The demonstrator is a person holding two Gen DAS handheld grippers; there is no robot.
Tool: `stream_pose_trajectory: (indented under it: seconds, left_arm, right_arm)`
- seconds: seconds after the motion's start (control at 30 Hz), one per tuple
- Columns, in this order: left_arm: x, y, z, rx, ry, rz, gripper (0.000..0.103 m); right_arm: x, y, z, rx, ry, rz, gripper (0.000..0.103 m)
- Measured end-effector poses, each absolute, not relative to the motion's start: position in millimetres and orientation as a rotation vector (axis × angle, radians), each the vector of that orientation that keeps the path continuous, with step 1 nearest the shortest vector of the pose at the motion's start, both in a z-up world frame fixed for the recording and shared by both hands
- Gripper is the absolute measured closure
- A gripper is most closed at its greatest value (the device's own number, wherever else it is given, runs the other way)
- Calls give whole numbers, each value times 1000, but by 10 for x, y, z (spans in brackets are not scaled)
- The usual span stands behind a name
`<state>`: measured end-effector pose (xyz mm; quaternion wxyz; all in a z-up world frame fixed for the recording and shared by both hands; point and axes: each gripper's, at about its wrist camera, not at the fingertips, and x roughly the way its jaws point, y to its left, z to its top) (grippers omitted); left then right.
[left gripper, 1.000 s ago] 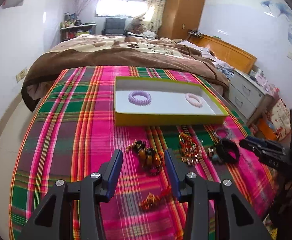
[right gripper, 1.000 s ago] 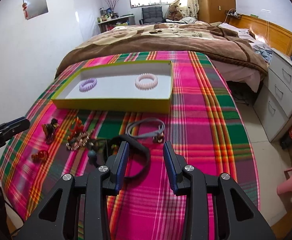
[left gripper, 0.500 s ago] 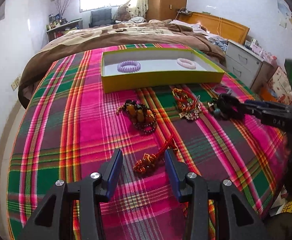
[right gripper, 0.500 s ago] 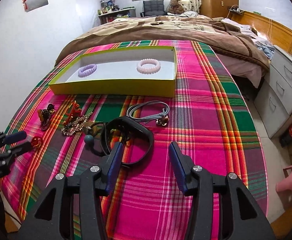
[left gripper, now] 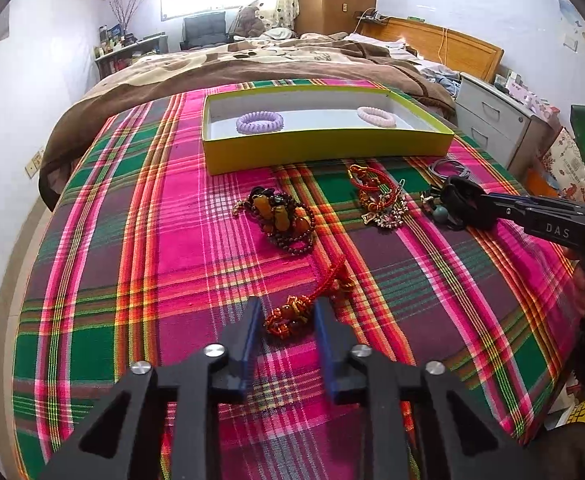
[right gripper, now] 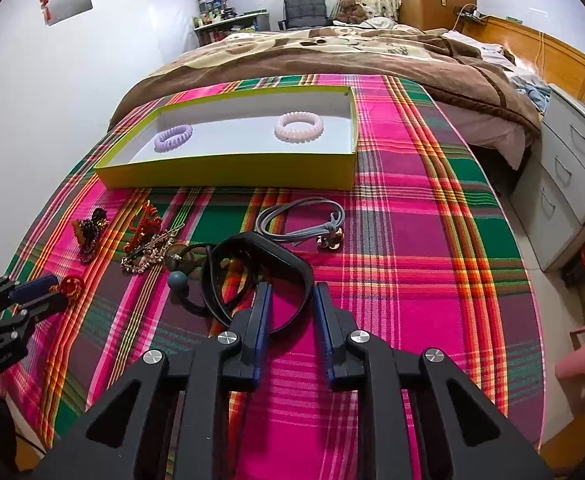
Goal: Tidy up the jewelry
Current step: 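Grasp the red beaded tassel with the left tool while the right tool grasps the black wristband, then carry the tassel and wristband into the yellow box and open both tools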
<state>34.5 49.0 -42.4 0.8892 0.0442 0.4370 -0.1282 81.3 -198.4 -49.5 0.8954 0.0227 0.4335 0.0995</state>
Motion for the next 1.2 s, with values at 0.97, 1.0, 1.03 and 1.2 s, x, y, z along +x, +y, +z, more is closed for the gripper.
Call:
stream_pose_trajectory:
  seconds: [0.97, 1.0, 1.03, 1.2]
  left_arm:
    - [286, 564, -229, 4, 850, -234, 82]
    - [287, 564, -216, 3, 847, -233, 82]
    - [285, 565, -197, 2, 842, -230, 82]
    - [293, 555, -103, 4, 822, -228, 82]
  right_arm:
    - [624, -2199, -294, 165, 820, 188, 98]
    - [622, -2205, -287, 167, 817, 187, 98]
    - [621, -2208, -280, 168, 815, 186, 98]
    - [617, -2215, -195, 167, 794, 186, 98]
